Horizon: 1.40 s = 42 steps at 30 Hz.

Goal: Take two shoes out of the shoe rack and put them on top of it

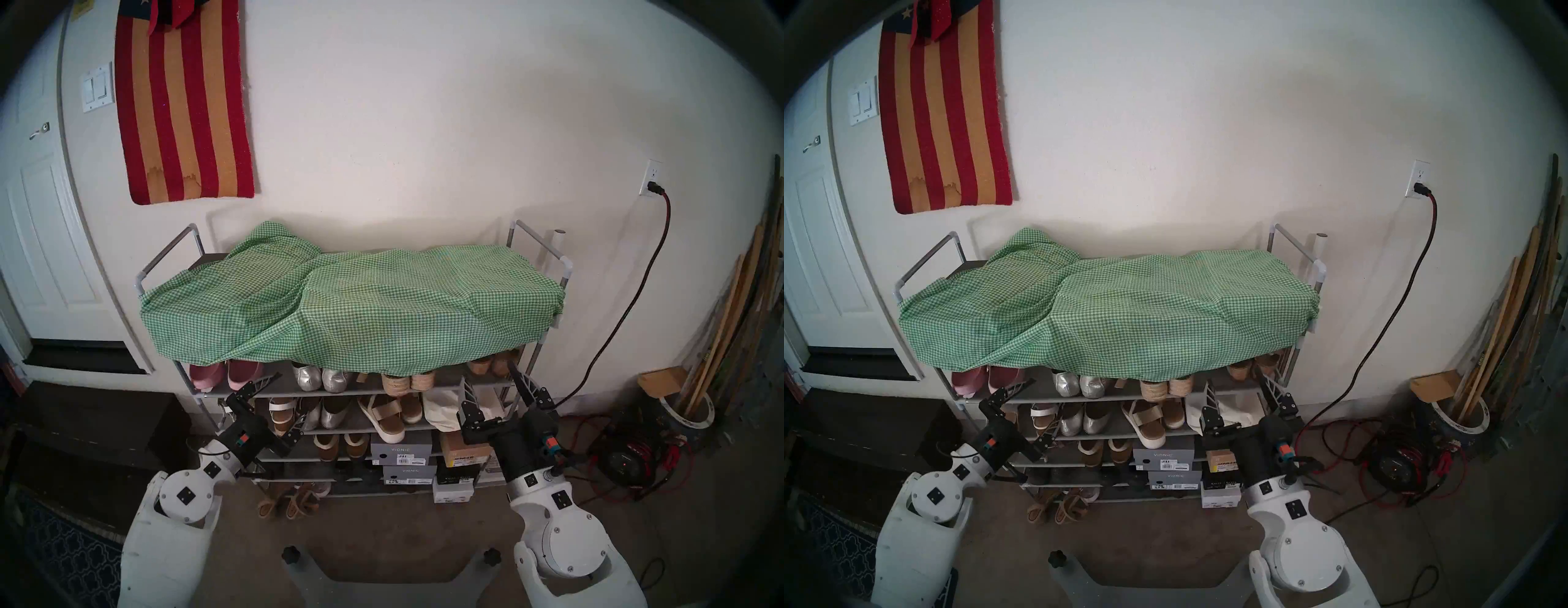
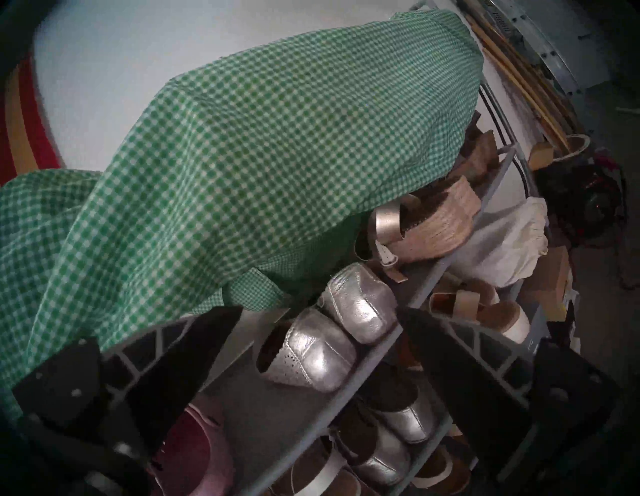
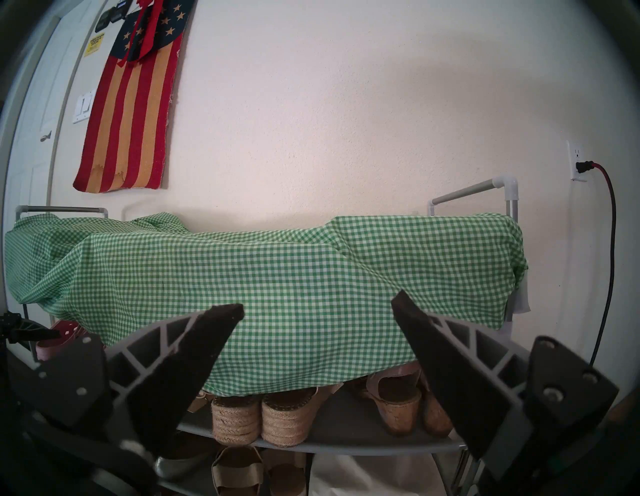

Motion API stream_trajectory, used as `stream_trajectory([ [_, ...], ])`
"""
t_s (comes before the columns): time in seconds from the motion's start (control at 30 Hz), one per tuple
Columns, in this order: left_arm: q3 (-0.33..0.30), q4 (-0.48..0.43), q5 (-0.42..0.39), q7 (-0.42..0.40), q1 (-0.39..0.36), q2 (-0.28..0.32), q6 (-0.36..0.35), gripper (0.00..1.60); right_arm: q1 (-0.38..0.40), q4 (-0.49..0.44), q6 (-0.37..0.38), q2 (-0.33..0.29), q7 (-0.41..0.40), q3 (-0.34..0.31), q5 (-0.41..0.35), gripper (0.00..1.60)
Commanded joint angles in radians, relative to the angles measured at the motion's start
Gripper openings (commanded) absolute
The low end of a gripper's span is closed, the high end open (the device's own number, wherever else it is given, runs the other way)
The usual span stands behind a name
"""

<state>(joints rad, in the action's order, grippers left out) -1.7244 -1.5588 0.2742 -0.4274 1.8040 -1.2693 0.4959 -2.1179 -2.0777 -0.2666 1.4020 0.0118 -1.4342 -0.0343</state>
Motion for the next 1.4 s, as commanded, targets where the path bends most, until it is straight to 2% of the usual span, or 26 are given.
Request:
stream_trajectory([
  [0.0,0.007,0.019,-0.036,-0.115,-0.104,0.095,-0.034,1.60,0.002,-0.001,0.000,0.000,0.000,0.000,0.001,1.60],
  [0.23,0.035,0.017,-0.125,-0.248,-0.169,0.167,-0.098,1.60,0.002,-0.001,0.000,0.000,0.000,0.000,0.001,1.60],
  [0.47,0.061,0.052,-0.190,-0.392,-0.263,0.210,-0.175,1.60,0.002,-0.001,0.000,0.000,0.000,0.000,0.001,1.60],
  [0.6,0.096,0.091,-0.192,-0.474,-0.312,0.238,-0.210,1.60,0.002,-0.001,0.000,0.000,0.000,0.000,0.001,1.60],
  [0.73,0.144,0.137,-0.151,-0.540,-0.348,0.262,-0.228,1.60,0.002,-0.001,0.000,0.000,0.000,0.000,0.001,1.60],
  [0.9,0.175,0.210,-0.104,-0.503,-0.386,0.235,-0.189,1.60,0.002,-0.001,0.000,0.000,0.000,0.000,0.001,1.60],
  [1.03,0.193,0.301,-0.035,-0.407,-0.444,0.186,-0.135,1.60,0.002,-0.001,0.000,0.000,0.000,-0.001,0.001,1.60],
  [1.37,0.223,0.441,0.035,-0.285,-0.551,0.138,-0.087,1.60,0.002,-0.001,0.000,0.000,-0.001,-0.001,0.001,1.60],
])
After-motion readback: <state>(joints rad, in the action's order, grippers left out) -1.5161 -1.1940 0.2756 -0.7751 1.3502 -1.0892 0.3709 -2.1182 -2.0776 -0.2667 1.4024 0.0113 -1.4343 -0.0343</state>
